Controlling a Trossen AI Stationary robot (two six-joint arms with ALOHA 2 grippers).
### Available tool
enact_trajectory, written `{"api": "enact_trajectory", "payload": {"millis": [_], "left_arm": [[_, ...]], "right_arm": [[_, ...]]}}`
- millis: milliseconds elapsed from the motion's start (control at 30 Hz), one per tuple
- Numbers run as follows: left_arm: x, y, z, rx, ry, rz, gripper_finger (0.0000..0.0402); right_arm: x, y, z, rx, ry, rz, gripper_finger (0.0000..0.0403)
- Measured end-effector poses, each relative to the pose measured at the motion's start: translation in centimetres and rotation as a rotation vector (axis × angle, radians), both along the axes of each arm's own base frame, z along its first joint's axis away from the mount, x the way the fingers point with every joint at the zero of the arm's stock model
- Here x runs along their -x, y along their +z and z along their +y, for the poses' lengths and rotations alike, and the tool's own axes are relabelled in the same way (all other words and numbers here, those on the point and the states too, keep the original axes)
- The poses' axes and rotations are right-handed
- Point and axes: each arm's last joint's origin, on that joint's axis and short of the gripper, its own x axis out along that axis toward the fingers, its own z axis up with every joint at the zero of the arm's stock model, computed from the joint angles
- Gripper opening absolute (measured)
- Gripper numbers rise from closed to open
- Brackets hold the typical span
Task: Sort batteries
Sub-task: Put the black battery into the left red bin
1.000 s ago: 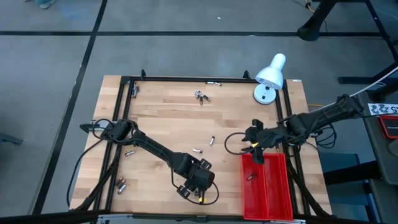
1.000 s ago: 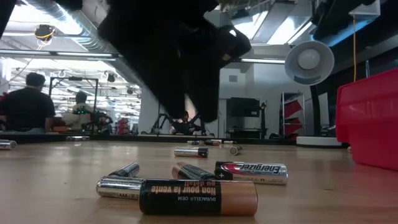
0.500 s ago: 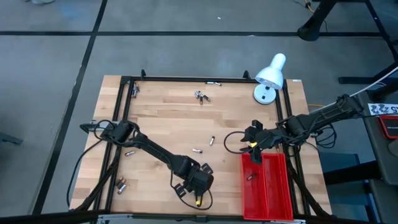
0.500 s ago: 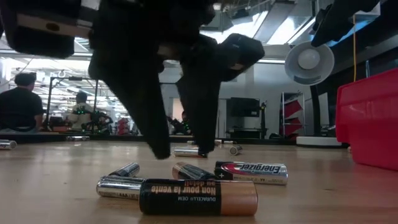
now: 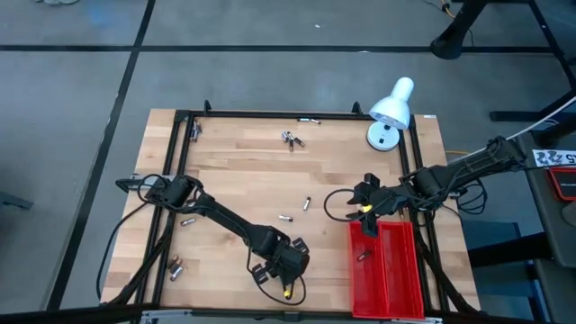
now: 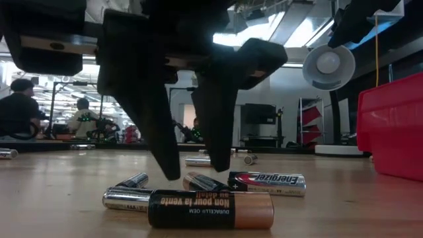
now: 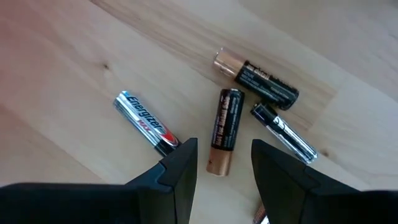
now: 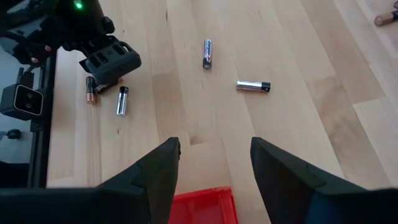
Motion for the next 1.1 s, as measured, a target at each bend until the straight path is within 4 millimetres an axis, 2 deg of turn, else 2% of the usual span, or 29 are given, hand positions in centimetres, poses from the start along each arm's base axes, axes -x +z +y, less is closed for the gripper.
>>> {"api": "enact_trajectory", "payload": {"millis": [267, 433, 600, 1100], "left_arm": [[-0.1, -0.1, 0.2, 0.007, 0.002, 0.008, 0.0141], [-0.3, -1.1, 0.4, 0.014, -0.005, 0.039, 0.0141], [-0.4, -1.2, 0.5, 0.008, -0.021, 0.034, 0.0139], [-0.4, -1.3, 0.6, 0.013, -0.004, 0.04, 0.0035]], "right_arm": [[0.0, 0.0, 0.0, 0.002, -0.001, 0.0, 0.0199], [0.0, 0.0, 0.0, -0.001, -0.001, -0.007, 0.0199], [-0.1, 0.1, 0.0, -0.01, -0.007, -0.016, 0.0199], [-0.1, 0.1, 0.1, -0.013, -0.008, -0.02, 0.0199]]}}
